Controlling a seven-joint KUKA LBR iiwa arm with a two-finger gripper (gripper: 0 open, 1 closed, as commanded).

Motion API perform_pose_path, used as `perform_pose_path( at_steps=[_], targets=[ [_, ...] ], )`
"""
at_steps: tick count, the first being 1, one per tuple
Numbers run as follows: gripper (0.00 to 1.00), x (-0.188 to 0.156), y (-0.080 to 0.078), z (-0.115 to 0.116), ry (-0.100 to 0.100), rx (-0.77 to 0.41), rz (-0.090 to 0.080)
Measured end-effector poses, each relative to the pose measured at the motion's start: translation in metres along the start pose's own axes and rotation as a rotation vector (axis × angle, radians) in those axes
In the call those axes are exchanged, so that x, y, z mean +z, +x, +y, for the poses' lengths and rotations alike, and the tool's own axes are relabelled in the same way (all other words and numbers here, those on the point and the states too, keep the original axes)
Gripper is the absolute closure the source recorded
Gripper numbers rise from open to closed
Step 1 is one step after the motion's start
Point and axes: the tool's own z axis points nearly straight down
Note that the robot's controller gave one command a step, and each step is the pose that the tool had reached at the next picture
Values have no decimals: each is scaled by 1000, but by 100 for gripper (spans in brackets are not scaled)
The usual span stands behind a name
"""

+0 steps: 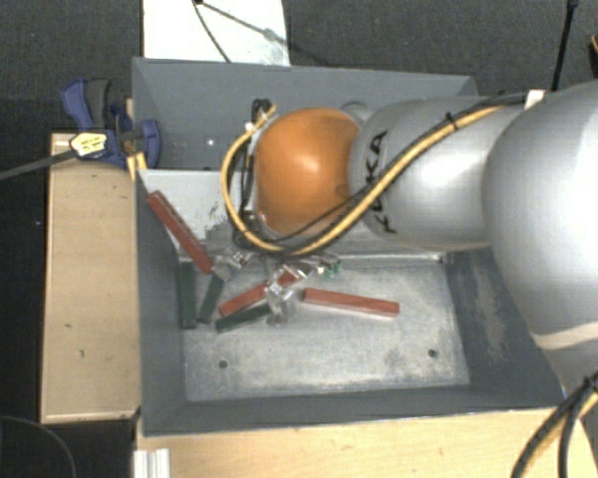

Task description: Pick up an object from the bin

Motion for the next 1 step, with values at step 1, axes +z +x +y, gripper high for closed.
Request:
perform_pose_path(
  at_steps=[1],
  targets=[
    [0, 31, 5, -5, -4, 94, 9]
  ],
)
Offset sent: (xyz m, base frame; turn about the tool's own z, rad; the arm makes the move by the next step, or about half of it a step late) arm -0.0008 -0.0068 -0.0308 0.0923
